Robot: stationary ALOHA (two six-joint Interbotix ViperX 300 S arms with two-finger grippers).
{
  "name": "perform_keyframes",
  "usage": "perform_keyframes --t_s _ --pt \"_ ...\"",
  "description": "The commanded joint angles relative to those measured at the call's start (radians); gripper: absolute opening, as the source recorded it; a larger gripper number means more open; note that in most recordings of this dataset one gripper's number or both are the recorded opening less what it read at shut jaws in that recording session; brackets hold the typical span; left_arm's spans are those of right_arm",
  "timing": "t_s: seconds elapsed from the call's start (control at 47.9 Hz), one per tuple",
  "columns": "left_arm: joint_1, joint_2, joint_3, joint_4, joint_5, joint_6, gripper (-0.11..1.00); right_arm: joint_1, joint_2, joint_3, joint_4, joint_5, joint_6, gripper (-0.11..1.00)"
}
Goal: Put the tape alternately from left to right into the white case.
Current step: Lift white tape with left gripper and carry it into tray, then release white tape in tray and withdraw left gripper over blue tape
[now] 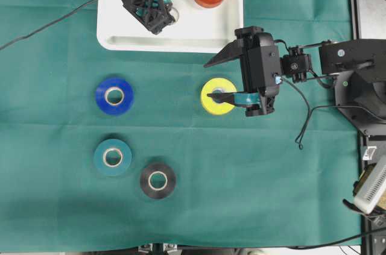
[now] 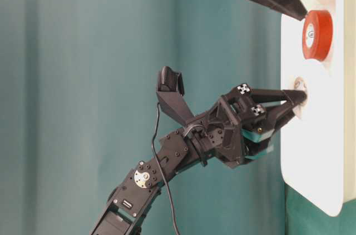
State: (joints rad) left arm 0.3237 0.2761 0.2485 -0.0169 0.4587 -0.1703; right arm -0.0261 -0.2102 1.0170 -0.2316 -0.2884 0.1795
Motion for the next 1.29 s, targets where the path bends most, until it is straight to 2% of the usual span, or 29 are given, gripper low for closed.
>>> perform_keyframes --t_s 0.0,0.125,0.188,0.272,0.397,0.459,0.919,1.274 --pt "0.0 -0.02 -0.029 -0.003 -0.023 0.003 -0.02 0.005 -0.017 -0.02 0.003 -0.009 0.0 0.81" --pt "0.0 -0.018 -0.029 -0.003 -0.031 0.005 0.0 0.005 -0.017 -0.018 0.003 -0.009 0.0 0.81" --pt "0.0 -0.018 -0.025 -0.003 -0.031 0.005 0.07 0.005 -0.017 -0.02 0.003 -0.009 0.0 0.81" --pt "0.0 -0.02 -0.018 -0.003 -0.029 0.005 0.25 0.005 -0.017 -0.02 0.003 -0.008 0.0 0.81" --pt "0.0 -0.02 -0.017 -0.003 -0.029 0.005 0.63 0.005 -0.017 -0.02 0.003 -0.008 0.0 0.81" --pt "0.0 -0.021 -0.017 -0.003 -0.029 0.005 0.78 0.005 -0.017 -0.02 0.003 -0.009 0.0 0.81" --pt "-0.003 -0.067 0.021 -0.003 -0.031 0.006 0.75 0.005 -0.017 -0.02 0.003 -0.009 0.0 0.81" --pt "-0.064 -0.152 0.112 -0.003 -0.032 0.008 0.75 0.005 -0.017 -0.018 0.003 -0.009 0.0 0.81"
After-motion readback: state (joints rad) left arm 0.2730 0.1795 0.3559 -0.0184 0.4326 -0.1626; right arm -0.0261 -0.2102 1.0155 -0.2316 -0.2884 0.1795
